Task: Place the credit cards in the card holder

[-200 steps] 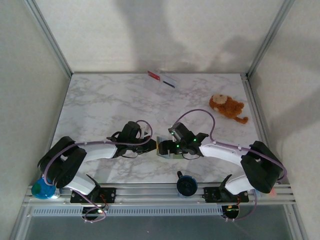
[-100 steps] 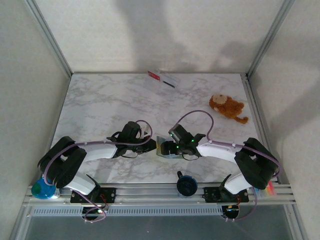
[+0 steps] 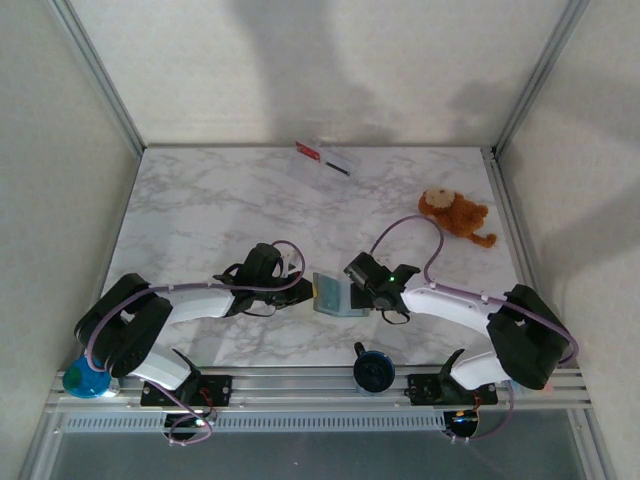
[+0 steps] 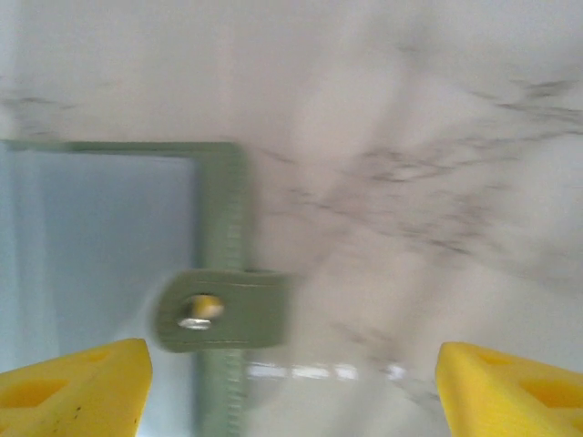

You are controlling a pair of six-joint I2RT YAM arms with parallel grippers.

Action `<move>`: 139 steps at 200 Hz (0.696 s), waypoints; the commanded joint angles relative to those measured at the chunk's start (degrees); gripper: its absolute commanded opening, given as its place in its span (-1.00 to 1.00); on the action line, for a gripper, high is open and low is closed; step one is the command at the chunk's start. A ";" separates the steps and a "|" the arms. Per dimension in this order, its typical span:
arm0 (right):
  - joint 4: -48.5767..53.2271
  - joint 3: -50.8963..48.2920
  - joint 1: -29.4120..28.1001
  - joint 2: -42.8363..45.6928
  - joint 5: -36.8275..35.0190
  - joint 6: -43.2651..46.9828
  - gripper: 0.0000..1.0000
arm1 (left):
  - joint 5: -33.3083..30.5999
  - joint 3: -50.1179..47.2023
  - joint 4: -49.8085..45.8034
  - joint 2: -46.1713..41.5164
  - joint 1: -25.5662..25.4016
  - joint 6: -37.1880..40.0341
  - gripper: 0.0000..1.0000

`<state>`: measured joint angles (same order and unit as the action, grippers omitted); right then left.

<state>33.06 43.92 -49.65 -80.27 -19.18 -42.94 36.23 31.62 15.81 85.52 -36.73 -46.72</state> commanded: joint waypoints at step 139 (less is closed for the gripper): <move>-0.86 4.16 0.66 5.05 8.90 5.47 0.47 | -12.72 -0.10 -11.25 -8.95 -0.54 0.05 0.31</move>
<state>27.68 44.84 -50.11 -74.24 -7.62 -38.76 30.15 30.50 10.66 82.21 -36.77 -46.72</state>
